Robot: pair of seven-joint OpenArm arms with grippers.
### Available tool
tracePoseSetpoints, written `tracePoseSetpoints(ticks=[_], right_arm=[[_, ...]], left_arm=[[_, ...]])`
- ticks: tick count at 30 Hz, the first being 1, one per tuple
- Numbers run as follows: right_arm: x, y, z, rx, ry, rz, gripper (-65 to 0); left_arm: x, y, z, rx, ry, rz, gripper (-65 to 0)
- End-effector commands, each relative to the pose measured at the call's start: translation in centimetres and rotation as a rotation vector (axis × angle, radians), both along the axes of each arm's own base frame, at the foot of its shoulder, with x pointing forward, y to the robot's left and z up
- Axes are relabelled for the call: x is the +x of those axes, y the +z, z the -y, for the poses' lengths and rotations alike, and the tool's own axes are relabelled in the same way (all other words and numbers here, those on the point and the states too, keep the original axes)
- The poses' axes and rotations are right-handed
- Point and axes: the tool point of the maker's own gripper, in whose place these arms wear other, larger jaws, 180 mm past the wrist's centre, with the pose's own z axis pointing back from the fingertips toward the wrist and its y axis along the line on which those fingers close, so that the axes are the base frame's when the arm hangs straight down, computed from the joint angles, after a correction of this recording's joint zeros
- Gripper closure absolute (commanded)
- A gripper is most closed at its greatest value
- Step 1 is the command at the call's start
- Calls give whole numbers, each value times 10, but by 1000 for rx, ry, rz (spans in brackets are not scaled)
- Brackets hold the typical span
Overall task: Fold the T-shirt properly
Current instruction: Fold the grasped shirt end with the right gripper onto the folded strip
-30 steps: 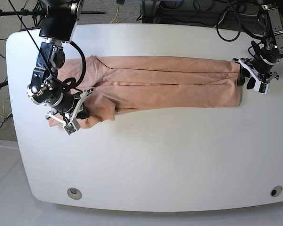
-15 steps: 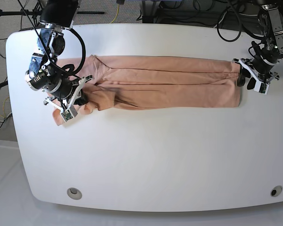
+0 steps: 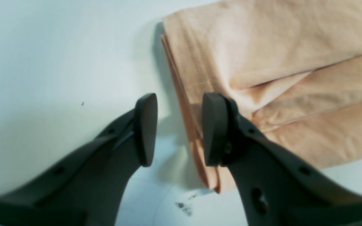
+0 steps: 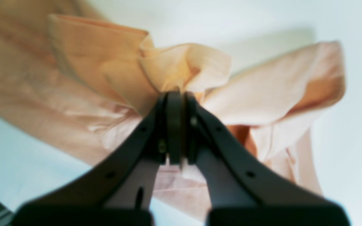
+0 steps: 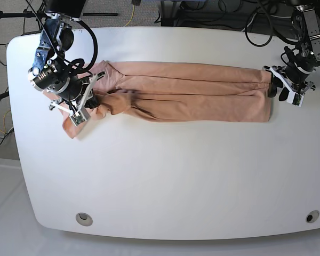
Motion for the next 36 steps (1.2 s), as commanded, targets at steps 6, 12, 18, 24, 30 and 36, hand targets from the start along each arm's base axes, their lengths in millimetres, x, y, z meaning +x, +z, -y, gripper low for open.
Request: tracePoseSetpoints(ticks=[6,12,18,24,30,36], right_arm=[[5,20,4,-36,7,67,0],[4,19,6,-51,6,65,-1],[1,15,2,-34,9,46,-2],[-5,10,0,-18,13,29,-3],[-15,1,-7,36,23,-4,-4],[-27,-5,-7,44,30,-35,-7]], left_arm=[[7,11,-4,9,-5,32,-222],[7,11,-3,8,-5,32,-222],[6,11,-6,13,-2,30,-225],[6,10,-6,12,-2,28,-225],[6,11,-5,12,-3,32,-225],[4,9,-6,15,-1,25,-226]])
